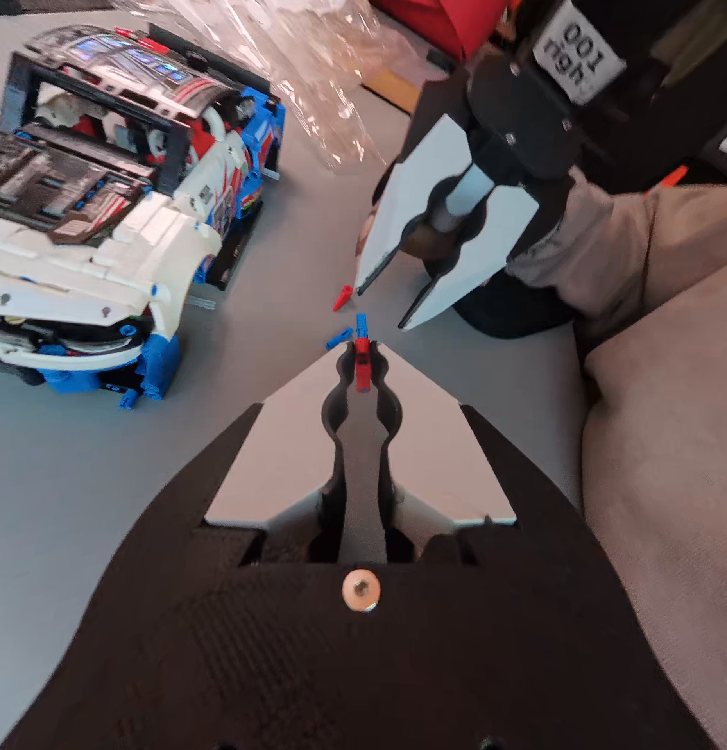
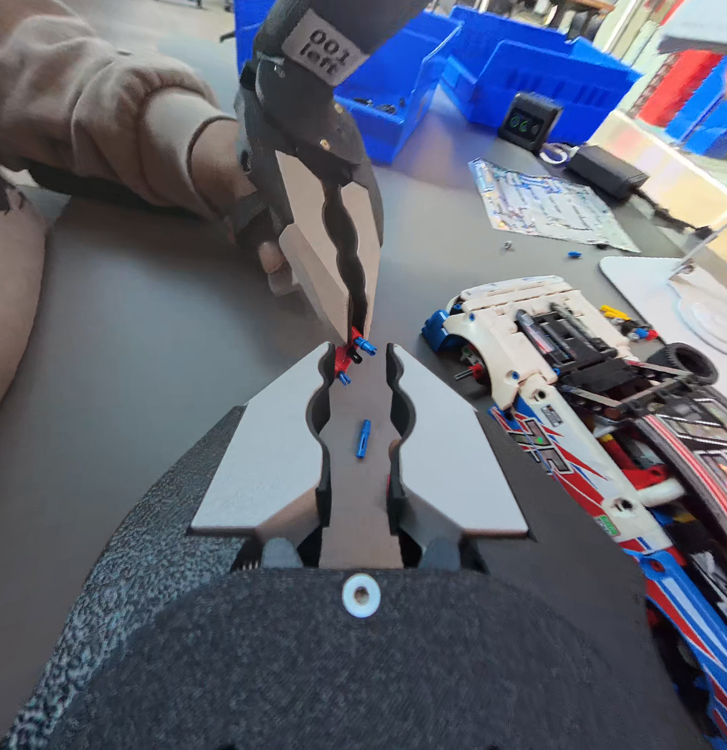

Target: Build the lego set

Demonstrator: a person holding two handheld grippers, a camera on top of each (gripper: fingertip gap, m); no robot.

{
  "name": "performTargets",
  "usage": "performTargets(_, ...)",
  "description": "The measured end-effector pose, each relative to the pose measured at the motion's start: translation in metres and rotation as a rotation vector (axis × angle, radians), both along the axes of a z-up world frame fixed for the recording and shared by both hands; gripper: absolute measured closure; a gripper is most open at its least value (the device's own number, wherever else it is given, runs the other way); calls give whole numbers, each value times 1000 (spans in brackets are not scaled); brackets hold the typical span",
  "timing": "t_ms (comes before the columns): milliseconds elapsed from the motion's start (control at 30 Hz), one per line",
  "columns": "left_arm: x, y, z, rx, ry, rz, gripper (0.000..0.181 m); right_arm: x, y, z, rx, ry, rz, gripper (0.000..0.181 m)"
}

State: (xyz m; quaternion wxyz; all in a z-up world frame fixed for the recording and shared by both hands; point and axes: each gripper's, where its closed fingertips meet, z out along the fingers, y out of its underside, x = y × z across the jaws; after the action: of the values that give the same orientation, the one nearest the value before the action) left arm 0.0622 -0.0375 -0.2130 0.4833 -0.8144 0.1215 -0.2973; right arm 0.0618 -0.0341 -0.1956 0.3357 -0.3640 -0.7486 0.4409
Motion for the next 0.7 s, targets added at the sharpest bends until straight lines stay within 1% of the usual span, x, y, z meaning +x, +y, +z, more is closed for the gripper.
performTargets(33,-5,4,5,-2,-66,39,176,-5,2,6,3,32,-48,155)
performTargets(100,-15,12,14,6,-194,119,176,-15,7,15,25,77,-165,150)
performTargets(167,-20,17,23,5,-325,167,176,-25,13,15,84,86,-271,147)
performTargets(233,-24,20,27,13,-403,202,176,-31,13,16,135,109,-316,146)
performTargets(300,-24,20,30,14,-450,212,176,-35,9,13,158,101,-321,147)
performTargets(400,-22,19,29,4,-466,210,176,-39,12,9,234,113,-340,158)
performTargets(500,-21,17,29,-24,-530,211,176,-38,10,8,235,108,-326,159)
performTargets(700,-20,13,28,-80,-629,198,176,-37,6,7,308,134,-282,161)
